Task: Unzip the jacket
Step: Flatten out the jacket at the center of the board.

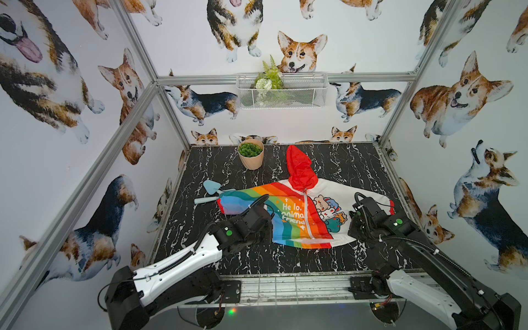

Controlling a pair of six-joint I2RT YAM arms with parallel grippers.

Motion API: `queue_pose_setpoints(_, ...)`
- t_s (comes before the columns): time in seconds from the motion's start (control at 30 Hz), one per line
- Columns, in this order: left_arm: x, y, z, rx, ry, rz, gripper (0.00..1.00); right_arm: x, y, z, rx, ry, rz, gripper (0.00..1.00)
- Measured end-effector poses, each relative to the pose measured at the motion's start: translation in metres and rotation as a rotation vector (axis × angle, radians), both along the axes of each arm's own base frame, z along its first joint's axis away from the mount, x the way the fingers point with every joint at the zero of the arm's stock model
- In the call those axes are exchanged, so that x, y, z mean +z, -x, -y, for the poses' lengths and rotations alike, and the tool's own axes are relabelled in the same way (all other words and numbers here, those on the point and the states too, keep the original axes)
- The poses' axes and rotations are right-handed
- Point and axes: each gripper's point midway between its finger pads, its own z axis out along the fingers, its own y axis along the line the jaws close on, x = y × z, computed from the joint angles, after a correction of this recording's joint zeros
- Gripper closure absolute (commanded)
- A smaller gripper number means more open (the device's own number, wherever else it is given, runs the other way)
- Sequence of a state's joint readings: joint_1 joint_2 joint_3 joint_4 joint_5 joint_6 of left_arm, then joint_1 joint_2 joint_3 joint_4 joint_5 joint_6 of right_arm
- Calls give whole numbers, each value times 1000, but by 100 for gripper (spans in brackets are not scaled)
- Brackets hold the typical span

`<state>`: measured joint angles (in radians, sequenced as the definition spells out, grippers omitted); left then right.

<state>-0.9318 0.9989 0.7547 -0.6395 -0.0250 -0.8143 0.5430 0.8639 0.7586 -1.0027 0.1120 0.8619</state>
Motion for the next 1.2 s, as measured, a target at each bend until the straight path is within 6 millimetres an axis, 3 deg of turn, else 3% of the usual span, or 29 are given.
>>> queue_pose_setpoints(0.07, 4, 2, -3, -4, -15, -10, 98, 11, 1, 2, 0, 8, 4, 100)
queue_pose_setpoints(0.17, 2, 5, -4, -13, -27, -27, 47, 20, 4, 4, 5, 18, -7, 99)
queue_pose_setpoints(0.2, -2, 7, -6, -14, -39, -38, 32, 19, 6, 5, 17, 31, -21, 69)
queue_pose_setpoints(0.23, -9, 11, -11, -12, -64, -52, 23, 15, 9, 7, 19, 46, -46, 38)
queue_pose_setpoints(0.27, -14, 13, -17, -7, -91, -65, 13, 9, 12, 8, 21, 62, -78, 14)
queue_pose_setpoints(0.3, -17, 14, -21, 0, -112, -72, 8, 3, 15, 9, 24, 75, -106, 3)
queue_pose_setpoints(0.33, -17, 13, -28, 12, -145, -68, 6, -2, 18, 10, 29, 85, -124, 0)
queue_pose_setpoints(0.4, -10, 7, -33, 28, -167, -42, 5, -2, 18, 12, 28, 96, -117, 1)
queue_pose_setpoints(0.47, 0, -4, -37, 54, -173, -1, 10, 5, 13, 15, 17, 96, -63, 10)
queue_pose_setpoints(0.6, 3, -26, -43, 68, -185, 40, 30, 10, -8, 16, -6, 73, 48, 42)
queue_pose_setpoints(0.7, -3, -54, -41, 93, -146, 55, 46, -6, -30, 15, -53, 28, 43, 62)
queue_pose_setpoints(0.77, -10, -74, -36, 99, -117, 52, 49, -19, -45, 15, -83, -16, 29, 72)
queue_pose_setpoints(0.9, -4, -118, -21, 109, -61, 85, 53, -31, -82, 3, -90, -89, 10, 78)
queue_pose_setpoints(1.2, 2, -232, 51, 23, -4, 187, 54, -32, -190, -43, 19, -175, 59, 84)
